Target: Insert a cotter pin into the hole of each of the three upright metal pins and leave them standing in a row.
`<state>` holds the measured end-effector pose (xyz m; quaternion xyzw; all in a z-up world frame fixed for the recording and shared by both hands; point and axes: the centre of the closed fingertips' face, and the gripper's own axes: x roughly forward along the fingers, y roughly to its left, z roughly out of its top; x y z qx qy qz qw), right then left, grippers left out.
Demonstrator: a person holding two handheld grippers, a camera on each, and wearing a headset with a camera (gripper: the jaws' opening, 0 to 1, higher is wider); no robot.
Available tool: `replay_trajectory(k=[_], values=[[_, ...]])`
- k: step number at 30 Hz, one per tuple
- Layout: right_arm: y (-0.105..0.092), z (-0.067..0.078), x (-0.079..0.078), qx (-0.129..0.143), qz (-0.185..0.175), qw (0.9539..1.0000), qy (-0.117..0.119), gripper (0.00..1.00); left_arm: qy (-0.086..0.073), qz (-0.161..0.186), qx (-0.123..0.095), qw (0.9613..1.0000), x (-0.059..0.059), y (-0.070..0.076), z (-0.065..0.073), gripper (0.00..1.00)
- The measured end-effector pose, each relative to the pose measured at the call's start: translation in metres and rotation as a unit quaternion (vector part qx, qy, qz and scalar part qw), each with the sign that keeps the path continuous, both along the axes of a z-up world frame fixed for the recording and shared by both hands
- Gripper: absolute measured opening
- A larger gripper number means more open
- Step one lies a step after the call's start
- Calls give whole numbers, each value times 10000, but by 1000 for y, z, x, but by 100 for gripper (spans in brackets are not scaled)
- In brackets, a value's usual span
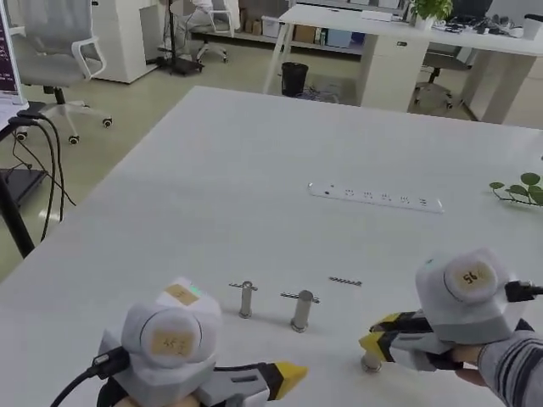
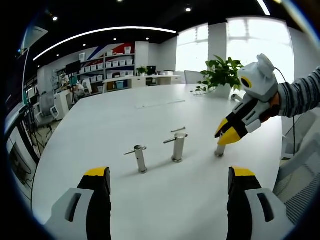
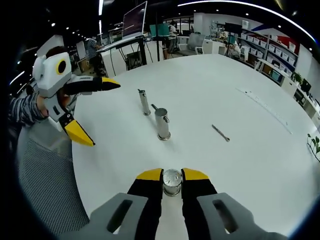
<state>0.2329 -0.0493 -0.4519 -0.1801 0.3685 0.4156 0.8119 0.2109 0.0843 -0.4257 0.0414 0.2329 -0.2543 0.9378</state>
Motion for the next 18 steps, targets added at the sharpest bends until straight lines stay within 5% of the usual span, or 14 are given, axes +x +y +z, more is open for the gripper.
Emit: replay_trajectory(k=[18], values=[[48,2,-21,198,454,9987,-84,9,-24,-31,-37,10000,0,-1,2,97]])
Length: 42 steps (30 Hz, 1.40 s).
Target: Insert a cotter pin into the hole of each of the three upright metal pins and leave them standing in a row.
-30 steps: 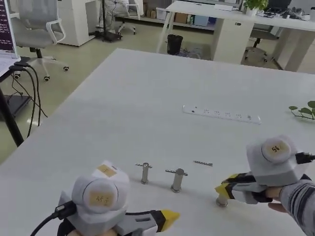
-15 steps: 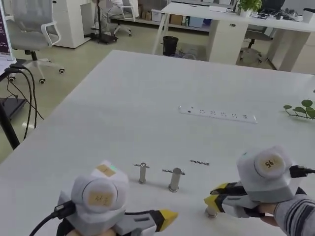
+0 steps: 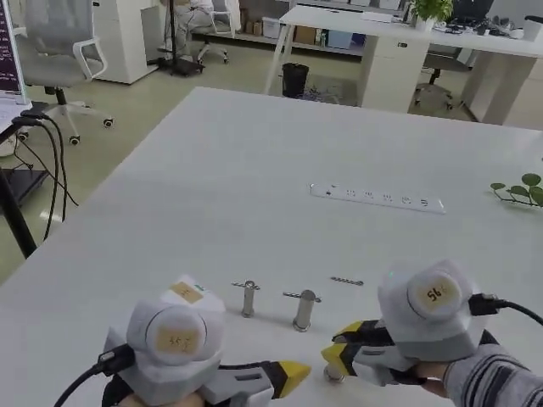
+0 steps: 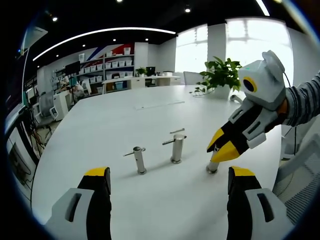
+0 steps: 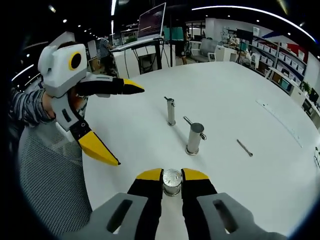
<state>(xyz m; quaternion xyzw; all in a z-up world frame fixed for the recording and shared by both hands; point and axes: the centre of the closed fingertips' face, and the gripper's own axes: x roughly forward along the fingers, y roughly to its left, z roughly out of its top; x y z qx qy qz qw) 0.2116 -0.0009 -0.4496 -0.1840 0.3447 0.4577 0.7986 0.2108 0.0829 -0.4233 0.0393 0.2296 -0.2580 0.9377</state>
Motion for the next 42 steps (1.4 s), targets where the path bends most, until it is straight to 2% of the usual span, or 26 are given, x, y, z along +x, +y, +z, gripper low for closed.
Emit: replay_trajectory(k=[7,11,14,17,24,26,31,36,42], values=[[5,-2,-3,-13,47,10000,-62,9,4,-20,-7,10000,-1,-1,0,97],[5,-7,-7,-112,122,9998,-100,9,-6,-36,5,10000,-1,-2,0,97],[5,-7,-7,-60,111,9999,-105,9,-4,-50,5,10000,-1,-2,0,97],[3,-6,-8,-135,148,9996,-190,9,-1,-73,24,10000,-2,-3,0,97],[3,-6,-7,-73,27,9996,-258,9,-36,-161,183,9997,-3,-5,-1,97],[3,-7,-7,-80,-35,9998,-204,10,-59,-171,222,9996,-3,-6,-1,97],[4,-6,-8,52,-62,9999,-152,16,-36,-225,239,9995,-5,-7,-2,97],[-4,-2,-8,116,-44,9999,-105,22,-18,-216,180,9996,-5,-8,-2,97],[-25,6,-7,144,-5,9999,-48,26,-9,-242,157,9996,-6,-10,-2,97]])
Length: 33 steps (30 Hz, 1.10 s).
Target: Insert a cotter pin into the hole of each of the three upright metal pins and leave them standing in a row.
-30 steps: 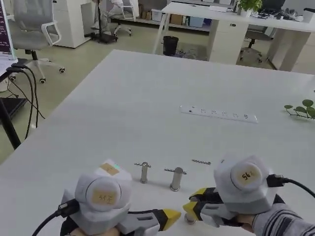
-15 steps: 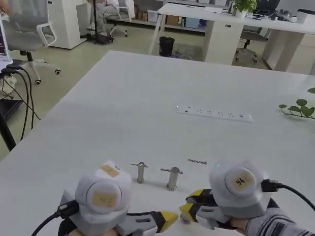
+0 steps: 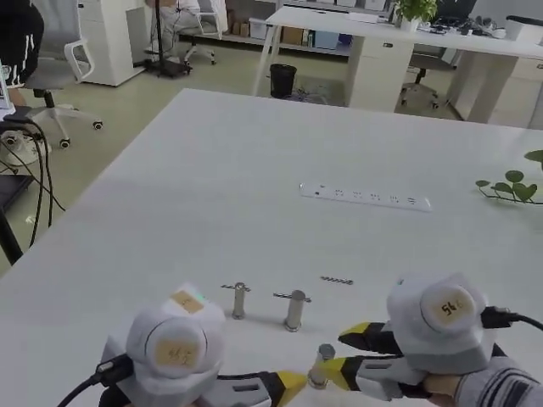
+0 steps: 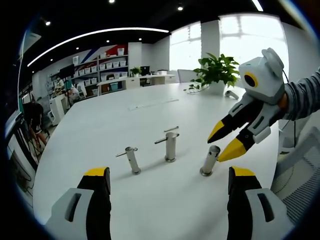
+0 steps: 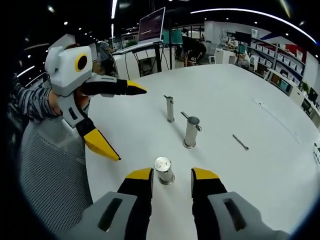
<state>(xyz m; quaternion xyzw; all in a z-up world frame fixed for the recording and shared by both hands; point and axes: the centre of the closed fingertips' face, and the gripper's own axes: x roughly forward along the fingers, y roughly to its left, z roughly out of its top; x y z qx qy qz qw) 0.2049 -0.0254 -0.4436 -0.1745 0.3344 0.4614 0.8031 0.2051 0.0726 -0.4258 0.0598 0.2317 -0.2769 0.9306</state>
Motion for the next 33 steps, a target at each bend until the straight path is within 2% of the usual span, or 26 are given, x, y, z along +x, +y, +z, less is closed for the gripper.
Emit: replay_trajectory(k=[4,7,9,18,24,27,28,33], values=[[-13,4,4,-42,59,10000,20,26,-3,-15,-20,10000,0,-2,0,97],[-24,2,12,-187,70,9998,-10,25,11,-27,-13,10000,-1,-2,-1,97],[-28,3,16,-241,64,9997,-13,25,-38,-9,-103,9999,0,-3,2,97],[-43,1,51,-712,278,9971,-36,23,9,-40,20,10000,-1,-2,-1,97],[-46,-8,73,-1209,625,9907,-21,21,63,-48,14,10000,-1,-3,-3,96],[-44,-11,81,-1304,729,9888,54,20,72,-80,33,9999,-2,-4,-4,96],[-45,-12,89,-1332,726,9884,73,20,78,-86,38,9999,-2,-5,-5,96],[-41,-15,103,-1546,878,9841,-6,19,106,-100,36,9999,-3,-5,-5,96]])
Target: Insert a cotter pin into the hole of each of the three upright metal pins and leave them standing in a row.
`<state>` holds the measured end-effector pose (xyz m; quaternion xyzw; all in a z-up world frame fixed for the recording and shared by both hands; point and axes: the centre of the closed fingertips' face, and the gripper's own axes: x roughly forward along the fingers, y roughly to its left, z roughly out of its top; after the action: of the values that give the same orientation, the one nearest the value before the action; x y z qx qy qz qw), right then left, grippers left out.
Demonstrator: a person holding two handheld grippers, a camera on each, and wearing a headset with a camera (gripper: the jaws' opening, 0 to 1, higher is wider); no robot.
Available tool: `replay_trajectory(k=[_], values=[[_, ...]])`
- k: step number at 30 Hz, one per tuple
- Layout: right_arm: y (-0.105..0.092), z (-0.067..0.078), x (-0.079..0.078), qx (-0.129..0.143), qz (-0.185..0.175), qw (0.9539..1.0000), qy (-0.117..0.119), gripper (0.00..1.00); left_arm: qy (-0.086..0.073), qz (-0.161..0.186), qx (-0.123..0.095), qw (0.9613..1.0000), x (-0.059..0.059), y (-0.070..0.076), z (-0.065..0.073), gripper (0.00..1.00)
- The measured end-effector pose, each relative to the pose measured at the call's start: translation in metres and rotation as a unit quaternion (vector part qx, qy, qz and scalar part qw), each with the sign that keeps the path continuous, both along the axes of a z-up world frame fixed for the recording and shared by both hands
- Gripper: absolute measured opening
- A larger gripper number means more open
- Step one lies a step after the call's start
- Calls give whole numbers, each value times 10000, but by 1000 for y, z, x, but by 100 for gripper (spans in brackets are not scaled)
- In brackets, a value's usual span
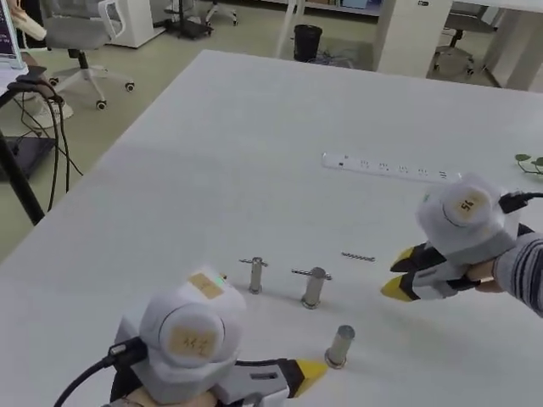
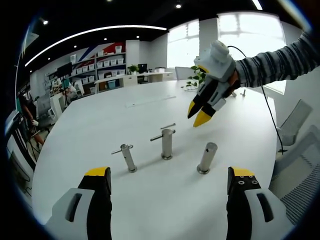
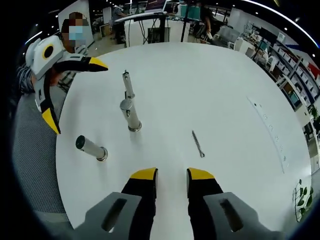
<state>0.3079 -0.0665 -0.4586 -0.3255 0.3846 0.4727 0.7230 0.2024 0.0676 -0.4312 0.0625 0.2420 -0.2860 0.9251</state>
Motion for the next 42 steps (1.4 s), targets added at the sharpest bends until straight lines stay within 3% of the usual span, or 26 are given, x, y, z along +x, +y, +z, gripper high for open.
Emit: replay_trajectory(k=[7,21,42], values=[[4,-12,20,-128,-12,9998,134,17,81,16,-39,10000,0,0,-3,95],[13,-27,44,-284,113,9993,211,14,202,-47,-50,9998,-3,-3,-9,93],[18,-35,48,-439,304,9978,385,0,228,-137,-71,9996,-5,-6,-9,92]])
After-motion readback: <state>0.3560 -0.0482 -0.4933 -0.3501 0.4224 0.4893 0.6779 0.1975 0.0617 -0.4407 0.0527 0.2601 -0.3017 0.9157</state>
